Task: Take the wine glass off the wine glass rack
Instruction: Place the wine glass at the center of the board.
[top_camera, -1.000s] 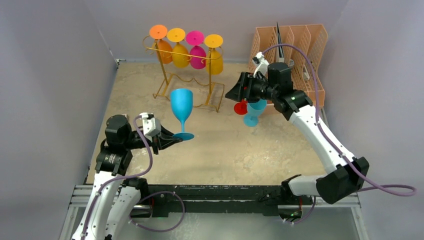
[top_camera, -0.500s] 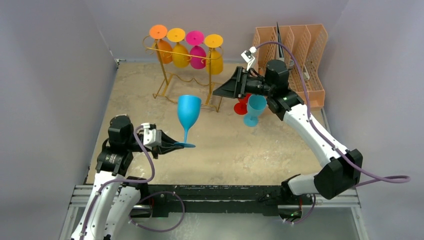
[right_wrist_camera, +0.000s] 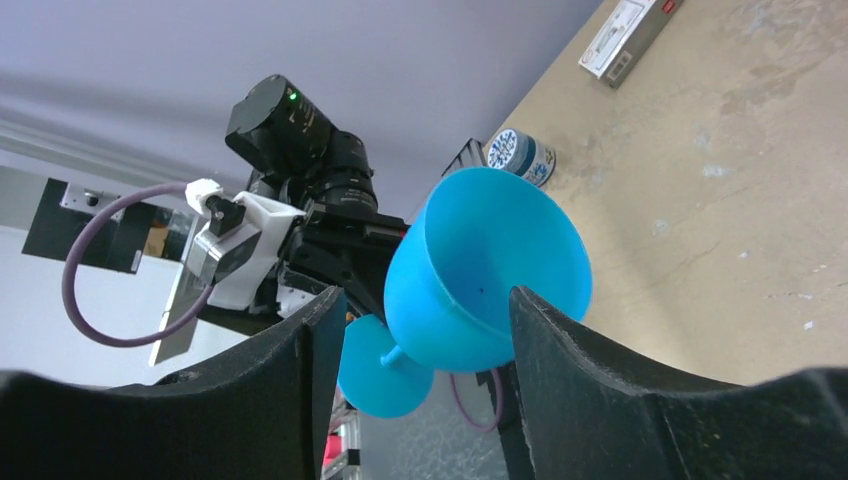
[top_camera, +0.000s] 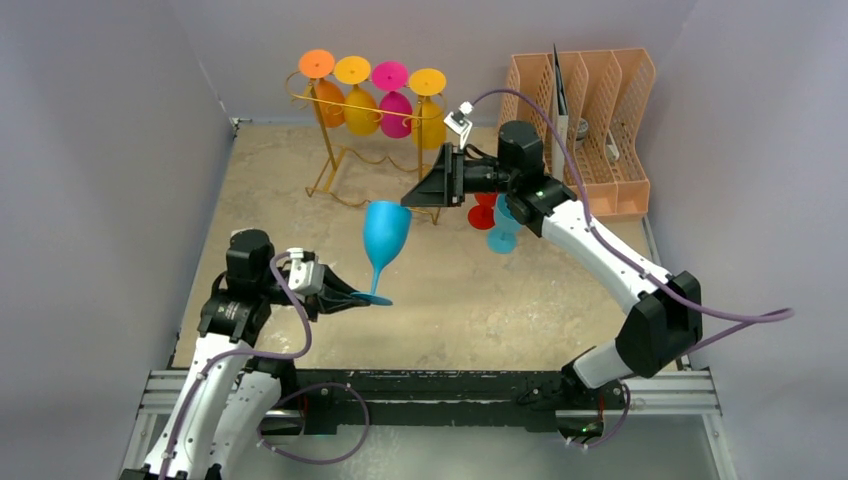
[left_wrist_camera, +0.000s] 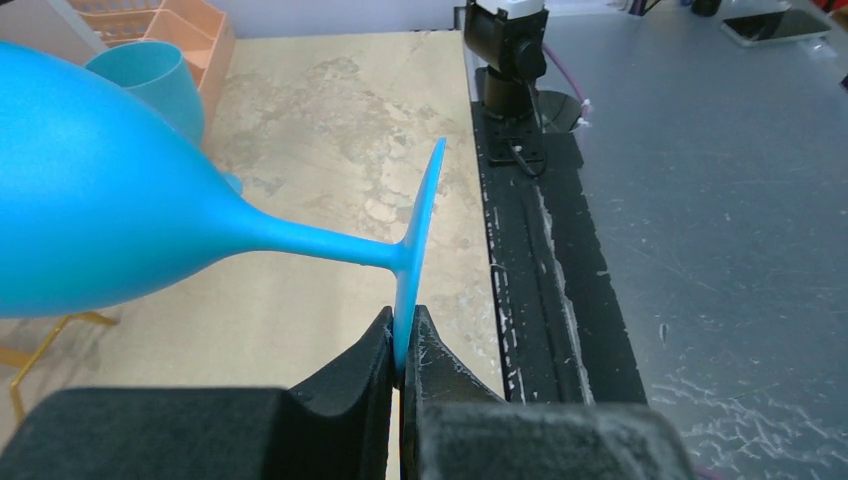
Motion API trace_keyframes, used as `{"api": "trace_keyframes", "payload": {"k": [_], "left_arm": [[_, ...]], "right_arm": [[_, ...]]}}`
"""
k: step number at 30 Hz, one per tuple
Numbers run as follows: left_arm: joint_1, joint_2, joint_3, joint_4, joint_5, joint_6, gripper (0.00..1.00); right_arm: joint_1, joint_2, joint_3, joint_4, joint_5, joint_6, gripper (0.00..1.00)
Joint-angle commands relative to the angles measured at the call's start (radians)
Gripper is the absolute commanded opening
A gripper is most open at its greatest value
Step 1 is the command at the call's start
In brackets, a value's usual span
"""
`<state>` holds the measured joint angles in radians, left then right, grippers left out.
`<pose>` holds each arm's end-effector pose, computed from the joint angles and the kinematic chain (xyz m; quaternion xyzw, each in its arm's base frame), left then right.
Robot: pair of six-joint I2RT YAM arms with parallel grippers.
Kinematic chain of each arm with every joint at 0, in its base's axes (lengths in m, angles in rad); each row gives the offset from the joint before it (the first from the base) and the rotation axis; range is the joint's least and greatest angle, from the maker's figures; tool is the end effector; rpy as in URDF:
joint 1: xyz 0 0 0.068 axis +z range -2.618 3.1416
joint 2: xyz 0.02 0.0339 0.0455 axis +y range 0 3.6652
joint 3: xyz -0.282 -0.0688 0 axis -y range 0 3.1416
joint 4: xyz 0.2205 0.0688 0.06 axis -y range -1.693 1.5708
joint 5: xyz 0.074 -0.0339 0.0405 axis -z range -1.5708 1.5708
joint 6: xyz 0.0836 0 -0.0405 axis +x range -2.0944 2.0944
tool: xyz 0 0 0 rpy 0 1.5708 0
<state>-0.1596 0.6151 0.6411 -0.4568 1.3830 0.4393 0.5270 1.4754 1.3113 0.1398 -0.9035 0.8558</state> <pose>0.0758 -0.0954 0.3045 0.5201 0.5181 -0.4737 0.4865 0.2662 0.2309 0.4143 -0.1954 0.6851 0.6413 0.2849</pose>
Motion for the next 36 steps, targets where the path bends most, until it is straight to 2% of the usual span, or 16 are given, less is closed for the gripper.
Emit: {"api": "trace_keyframes", "payload": {"k": [1,7,13,25,27,36], "left_arm": [[-0.004,0.044,0.020,-0.043,0.107,0.089,0.00],[-0.004,0.060,0.017,-0.050,0.114,0.103,0.00],[-0.006,0.064,0.017,-0.054,0.111,0.105,0.00],[-0.008,0.061,0.014,-0.062,0.125,0.098,0.00],[-0.009,0.063,0.015,-0.062,0.129,0.098,0.00],[-0.012,0.076,0.017,-0.065,0.143,0.097,0.00]], "right_arm": [[0.010,0.014,0.050,0.002,-0.025,-0.013,0.63],[0.032,0.062,0.087,-0.015,-0.102,0.003,0.58],[0.069,0.115,0.178,-0.195,-0.191,-0.094,0.51],[0.072,0.127,0.204,-0.231,-0.299,-0.088,0.33],[0.072,0.124,0.203,-0.238,-0.305,-0.090,0.33],[0.085,0.123,0.201,-0.246,-0.322,-0.096,0.18]]}}
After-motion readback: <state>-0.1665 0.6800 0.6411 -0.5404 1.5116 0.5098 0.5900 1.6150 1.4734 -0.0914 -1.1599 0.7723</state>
